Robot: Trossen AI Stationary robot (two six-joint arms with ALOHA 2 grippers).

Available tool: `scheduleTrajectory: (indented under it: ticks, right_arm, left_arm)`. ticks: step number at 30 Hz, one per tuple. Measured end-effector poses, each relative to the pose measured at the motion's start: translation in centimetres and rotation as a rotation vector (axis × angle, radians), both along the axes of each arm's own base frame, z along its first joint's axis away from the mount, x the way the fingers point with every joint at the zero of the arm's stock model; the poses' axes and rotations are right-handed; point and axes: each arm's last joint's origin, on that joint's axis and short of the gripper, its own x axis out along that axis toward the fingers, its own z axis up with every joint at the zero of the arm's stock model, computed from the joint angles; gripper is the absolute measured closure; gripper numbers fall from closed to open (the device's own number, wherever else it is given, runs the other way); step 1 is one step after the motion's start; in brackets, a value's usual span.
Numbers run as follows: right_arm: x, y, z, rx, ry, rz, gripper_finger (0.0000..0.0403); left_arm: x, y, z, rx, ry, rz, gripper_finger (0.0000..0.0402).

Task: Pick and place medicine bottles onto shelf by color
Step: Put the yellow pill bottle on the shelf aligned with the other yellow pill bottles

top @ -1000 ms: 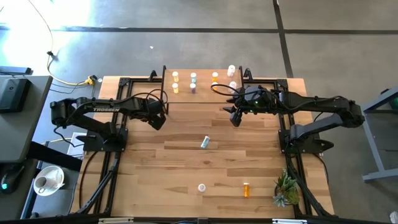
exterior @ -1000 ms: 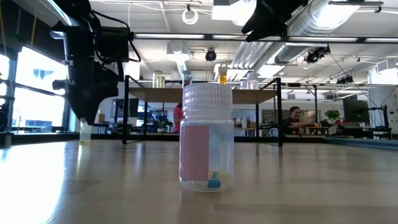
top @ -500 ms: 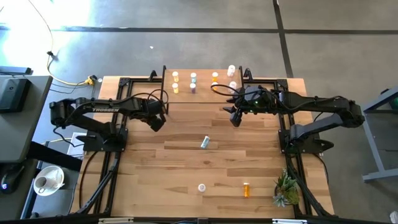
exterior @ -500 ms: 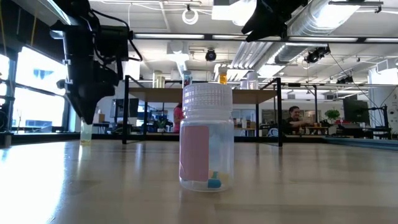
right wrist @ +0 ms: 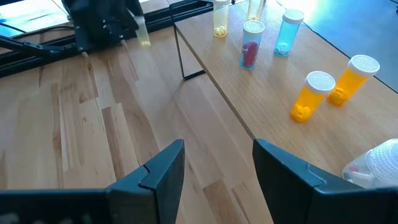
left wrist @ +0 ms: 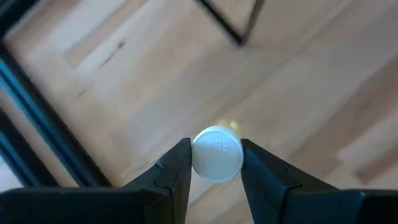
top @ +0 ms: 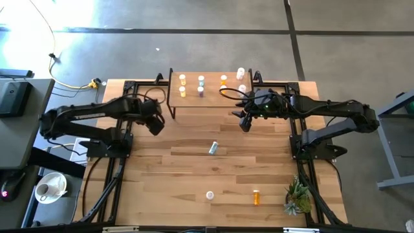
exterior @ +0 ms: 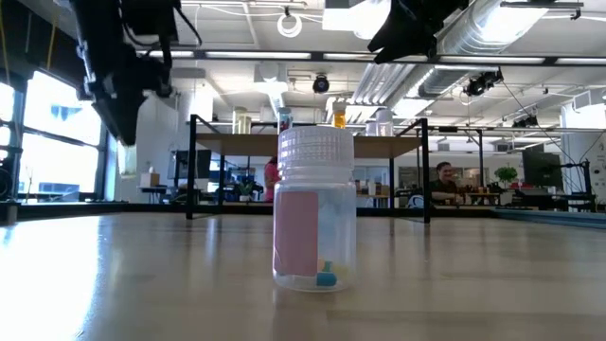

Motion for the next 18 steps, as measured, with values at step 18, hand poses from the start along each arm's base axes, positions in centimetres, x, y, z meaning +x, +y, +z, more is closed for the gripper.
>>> scheduleTrajectory:
  ticks: [18]
  right_arm:
    - [0.0,0.0,0.0,0.000,0.000,0.000,0.0221]
  left_arm:
    - [3.4,0.5,12.3,0.276,-0.221,-0.252,0.0289]
